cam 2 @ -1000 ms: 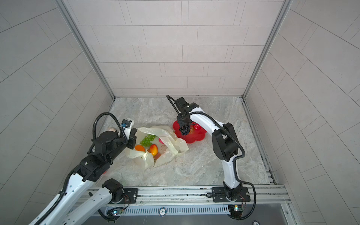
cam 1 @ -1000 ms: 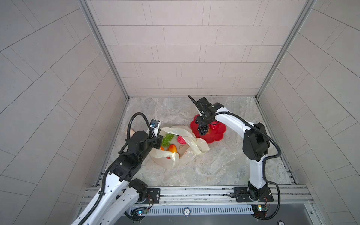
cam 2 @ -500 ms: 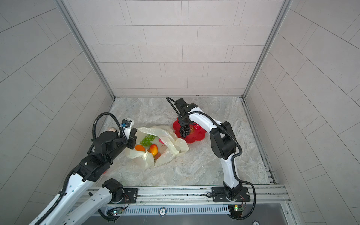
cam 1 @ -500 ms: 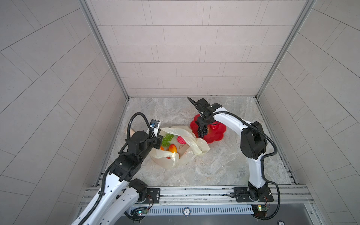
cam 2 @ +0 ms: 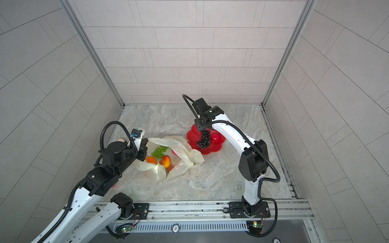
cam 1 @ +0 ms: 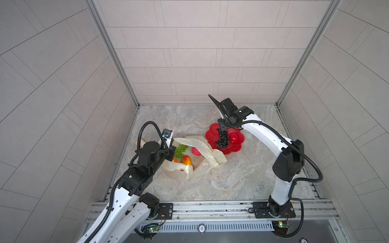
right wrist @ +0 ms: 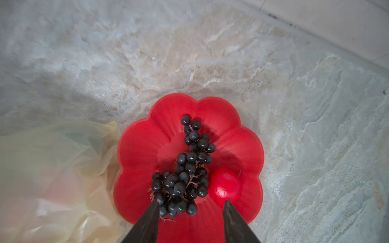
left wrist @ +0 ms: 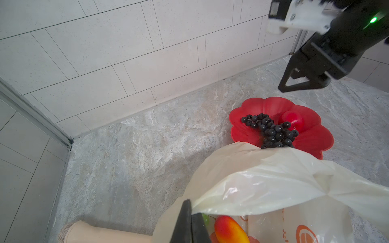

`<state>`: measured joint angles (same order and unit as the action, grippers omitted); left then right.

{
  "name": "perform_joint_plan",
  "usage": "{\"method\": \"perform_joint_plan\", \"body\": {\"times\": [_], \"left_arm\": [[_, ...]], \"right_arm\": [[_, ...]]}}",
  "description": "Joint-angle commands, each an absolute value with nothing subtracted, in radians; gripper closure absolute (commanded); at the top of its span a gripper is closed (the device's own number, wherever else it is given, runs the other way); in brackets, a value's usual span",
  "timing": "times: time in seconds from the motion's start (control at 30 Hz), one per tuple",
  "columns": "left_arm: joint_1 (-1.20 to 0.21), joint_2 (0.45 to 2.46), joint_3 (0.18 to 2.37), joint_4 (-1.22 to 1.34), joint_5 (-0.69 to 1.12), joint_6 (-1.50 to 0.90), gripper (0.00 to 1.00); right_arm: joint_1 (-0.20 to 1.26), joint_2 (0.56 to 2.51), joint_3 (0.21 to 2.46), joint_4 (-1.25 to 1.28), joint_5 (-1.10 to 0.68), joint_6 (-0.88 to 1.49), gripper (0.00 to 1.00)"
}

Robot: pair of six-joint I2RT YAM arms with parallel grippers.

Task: Take fruits out of the plastic bag
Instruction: Place the fake fruit on the plate, then adjust the plastic bag at the center of the board.

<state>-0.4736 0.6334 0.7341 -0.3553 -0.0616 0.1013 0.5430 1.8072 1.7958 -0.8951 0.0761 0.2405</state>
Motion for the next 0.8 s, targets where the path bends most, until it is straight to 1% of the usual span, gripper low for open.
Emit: {"method": "perform_joint_plan", "body": {"times": [0.0, 0.13, 0.23, 0.27, 0.3, 0.37, 0.4, 0.43, 0.47, 0.5, 0.6, 0.63, 0.77], "left_arm": [[-0.474, 0.627, 0.758, -0.363, -0.073, 0.105, 1.0], [-0.473, 0.629, 0.758, -0.372, -0.068, 0.106, 1.0], [-0.473, 0.631, 0.766, -0.4, -0.052, 0.108, 1.0], [-0.473, 0.63, 0.775, -0.42, -0.045, 0.114, 0.95], [-0.472, 0.627, 0.791, -0.446, -0.04, 0.119, 0.88], [-0.473, 0.62, 0.852, -0.529, -0.031, 0.115, 0.56], [-0.473, 0.613, 0.88, -0.565, -0.034, 0.109, 0.48], [-0.473, 0.606, 0.918, -0.61, -0.036, 0.099, 0.42], [-0.473, 0.599, 0.955, -0.659, -0.038, 0.08, 0.38], [-0.473, 0.596, 0.992, -0.706, -0.041, 0.059, 0.35], [-0.473, 0.599, 1.111, -0.879, -0.038, -0.024, 0.34], [-0.473, 0.604, 1.149, -0.953, -0.016, -0.046, 0.34], [-0.473, 0.645, 1.26, -1.239, 0.073, -0.145, 0.34]], "right_arm": [[0.584, 1.727, 1.818, -0.939, 0.028, 0.246, 0.56], [0.649, 1.608, 1.761, -0.89, -0.088, 0.213, 0.64], [0.723, 1.507, 1.664, -0.823, -0.164, 0.175, 0.66], [0.758, 1.477, 1.638, -0.811, -0.17, 0.166, 0.66], [0.791, 1.454, 1.62, -0.805, -0.176, 0.154, 0.66], [0.883, 1.406, 1.573, -0.786, -0.158, 0.125, 0.66], [0.922, 1.387, 1.548, -0.767, -0.141, 0.116, 0.66], [0.959, 1.368, 1.513, -0.737, -0.131, 0.107, 0.66], [0.987, 1.349, 1.474, -0.7, -0.124, 0.105, 0.65], [1.003, 1.339, 1.444, -0.671, -0.116, 0.11, 0.65], [1.026, 1.339, 1.382, -0.613, -0.114, 0.13, 0.64], [1.038, 1.349, 1.37, -0.597, -0.087, 0.125, 0.64], [1.078, 1.449, 1.405, -0.588, -0.043, 0.098, 0.61]]}}
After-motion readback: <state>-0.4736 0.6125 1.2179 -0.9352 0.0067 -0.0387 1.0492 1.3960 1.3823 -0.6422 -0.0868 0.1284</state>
